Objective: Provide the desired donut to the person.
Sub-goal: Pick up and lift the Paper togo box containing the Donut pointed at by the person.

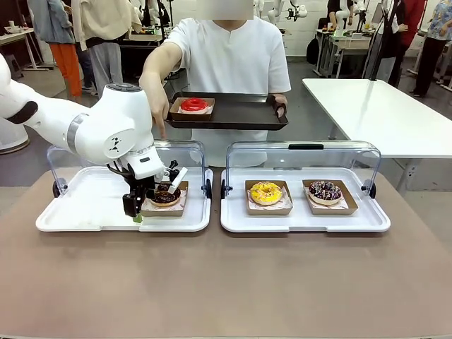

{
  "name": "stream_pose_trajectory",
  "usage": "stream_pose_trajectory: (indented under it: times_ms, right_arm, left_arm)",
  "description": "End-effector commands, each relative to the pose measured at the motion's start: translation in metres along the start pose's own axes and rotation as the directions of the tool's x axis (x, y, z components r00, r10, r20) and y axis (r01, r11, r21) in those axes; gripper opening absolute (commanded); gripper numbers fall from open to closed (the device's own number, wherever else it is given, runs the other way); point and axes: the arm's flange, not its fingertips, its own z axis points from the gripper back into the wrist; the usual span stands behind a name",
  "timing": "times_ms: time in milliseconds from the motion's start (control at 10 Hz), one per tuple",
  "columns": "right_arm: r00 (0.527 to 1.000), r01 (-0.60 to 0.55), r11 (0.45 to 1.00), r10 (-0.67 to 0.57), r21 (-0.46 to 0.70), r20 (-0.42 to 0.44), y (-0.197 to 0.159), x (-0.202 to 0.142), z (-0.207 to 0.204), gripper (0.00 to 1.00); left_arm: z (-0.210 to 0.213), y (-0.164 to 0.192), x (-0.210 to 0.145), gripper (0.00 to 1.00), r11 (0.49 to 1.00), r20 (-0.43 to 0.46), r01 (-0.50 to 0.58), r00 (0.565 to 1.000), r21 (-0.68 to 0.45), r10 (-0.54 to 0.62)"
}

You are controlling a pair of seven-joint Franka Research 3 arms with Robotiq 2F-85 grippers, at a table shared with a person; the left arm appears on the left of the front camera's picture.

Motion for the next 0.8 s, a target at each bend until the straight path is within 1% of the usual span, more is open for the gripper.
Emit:
stream_pose_trajectory:
  times_ms: [0,100,200,300,400,500,600,700]
  right_arm:
    - [1.000,-0.001,1.000,0.001,0.002,0.006,0.0005,0.0011,-0.0010,1.00]
    - [1.000,-0.001,1.000,0.001,0.002,0.006,0.0005,0.0011,-0.0010,1.00]
    - [1.000,-0.001,1.000,0.001,0.002,0.006,0.0005,0.0011,-0.0010,1.00]
    - [1.000,-0.001,1.000,0.001,0.002,0.006,0.0005,0.0011,-0.0010,1.00]
    - [1.000,-0.001,1.000,0.001,0.002,0.006,0.0005,0.0011,-0.0010,1.00]
    - [1.000,-0.001,1.000,0.001,0.002,0.006,0.0005,0.0011,-0.0010,1.00]
    - [1.000,-0.001,1.000,0.001,0.002,0.006,0.0005,0.0011,-0.0010,1.00]
    - [1.000,-0.001,1.000,0.001,0.002,0.006,0.0005,0.0011,-0.0010,1.00]
  left_arm:
    - [-0.0031,-0.0078,-0.0031,1.00,0.999,-0.011,-0.043,0.999,0.033,0.043]
    - [-0.0028,-0.0101,-0.0036,1.00,0.998,-0.015,-0.048,0.999,0.042,0.048]
    - [-0.0007,-0.0096,-0.0042,0.90,0.998,-0.013,-0.052,0.999,0.046,0.053]
    - [-0.0004,-0.0099,-0.0037,0.72,0.997,-0.013,-0.059,0.998,0.051,0.059]
    - [-0.0011,-0.0101,-0.0027,0.36,0.997,-0.010,-0.066,0.998,0.051,0.067]
    - [-0.0012,-0.0086,-0.0033,0.18,0.997,-0.010,-0.063,0.998,0.043,0.063]
    - [-0.0012,-0.0077,-0.0044,0.00,0.997,-0.010,-0.063,0.998,0.041,0.063]
    - [-0.0020,-0.0080,-0.0039,0.00,0.997,-0.008,-0.065,0.998,0.040,0.065]
